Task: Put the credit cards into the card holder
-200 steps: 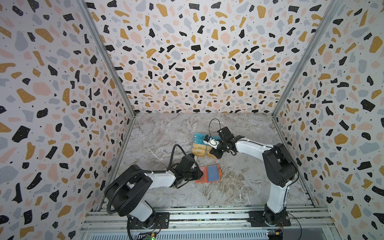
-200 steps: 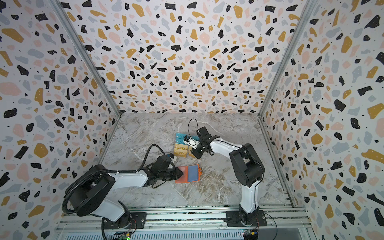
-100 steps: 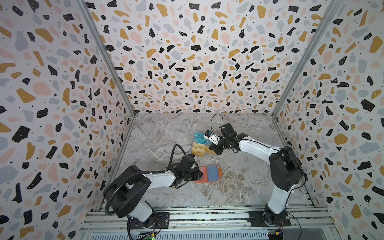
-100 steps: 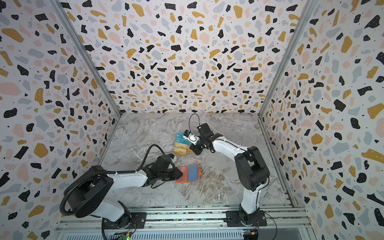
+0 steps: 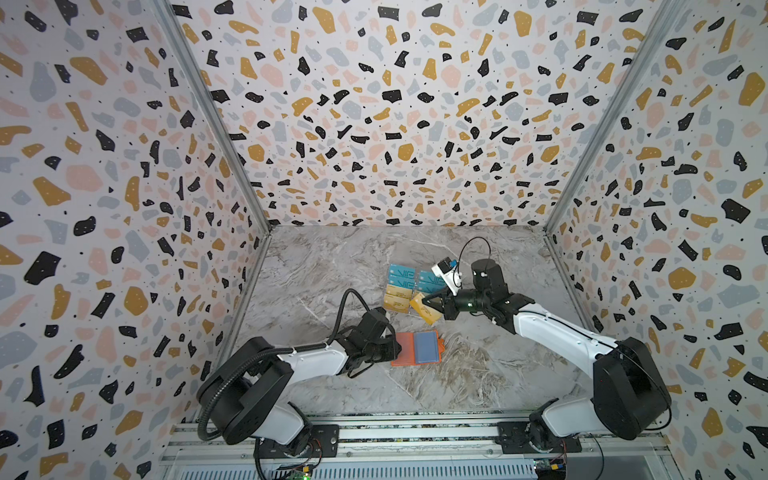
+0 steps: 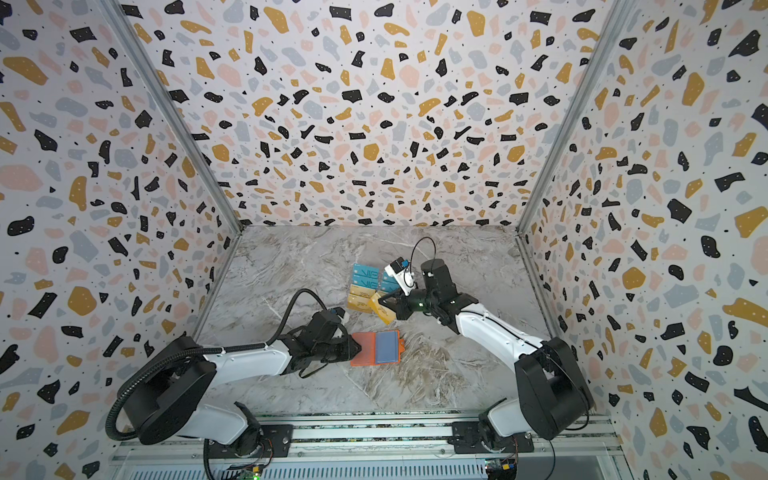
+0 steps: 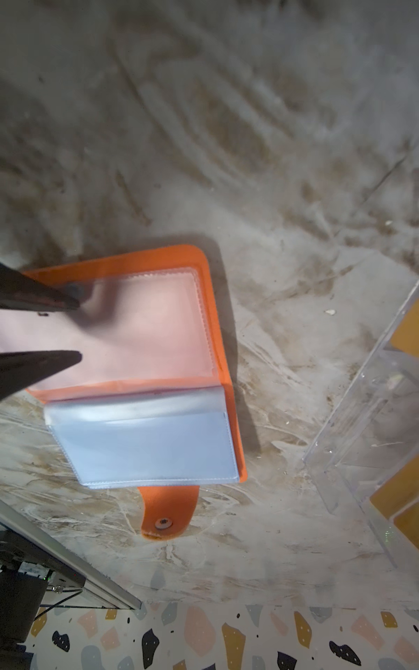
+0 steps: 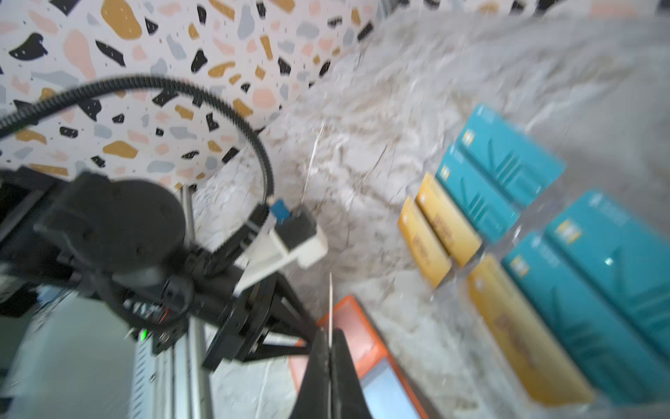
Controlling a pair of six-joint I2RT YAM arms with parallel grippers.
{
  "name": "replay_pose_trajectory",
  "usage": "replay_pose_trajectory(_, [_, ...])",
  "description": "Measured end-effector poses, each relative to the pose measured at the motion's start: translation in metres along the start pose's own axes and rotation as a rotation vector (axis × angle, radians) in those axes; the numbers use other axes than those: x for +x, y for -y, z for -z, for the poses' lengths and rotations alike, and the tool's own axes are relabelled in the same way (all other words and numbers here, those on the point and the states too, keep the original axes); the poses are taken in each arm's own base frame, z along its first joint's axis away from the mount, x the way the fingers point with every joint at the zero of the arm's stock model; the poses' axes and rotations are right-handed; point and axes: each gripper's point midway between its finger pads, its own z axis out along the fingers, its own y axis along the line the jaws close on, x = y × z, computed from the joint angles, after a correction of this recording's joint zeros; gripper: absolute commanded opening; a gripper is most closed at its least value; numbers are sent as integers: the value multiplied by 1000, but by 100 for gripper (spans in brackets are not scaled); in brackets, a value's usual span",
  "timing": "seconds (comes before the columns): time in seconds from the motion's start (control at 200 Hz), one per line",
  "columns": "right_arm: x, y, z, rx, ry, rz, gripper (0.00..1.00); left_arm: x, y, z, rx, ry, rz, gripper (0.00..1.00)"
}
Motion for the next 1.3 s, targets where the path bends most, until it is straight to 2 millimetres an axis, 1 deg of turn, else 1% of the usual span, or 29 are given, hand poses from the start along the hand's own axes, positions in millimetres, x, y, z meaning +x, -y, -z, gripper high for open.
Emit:
replay_pose_trajectory(0.12, [42,-1,-4,-58,-26,-222,0,1,-2,-1,-6,-5,2,22])
replay_pose_trajectory(0.205, [69,0,-5,-70,-57,-344,0,2,-2,-1,-8,-7,2,22])
replay_pose_trajectory(0.3, [84,0,-5,-78,-66,-421,0,2,-3,-2,-10,-9,3,22])
replay_pose_trajectory(0.4, [91,3,-8,-86,-68,-474,0,3,-4,-3,-12,-11,3,21])
replay_pose_trajectory(0.581, [103,16,-19,-73,-90,-561,0,3,-4,-3,-11,-11,2,21])
replay_pose_trajectory(0.961, [126,37,-26,17,-129,-633,0,3,-3,-3,-10,-11,3,20])
replay_pose_trajectory(1.296, [133,45,-31,39,-136,-652,0,3,-3,-3,-4,-10,3,20])
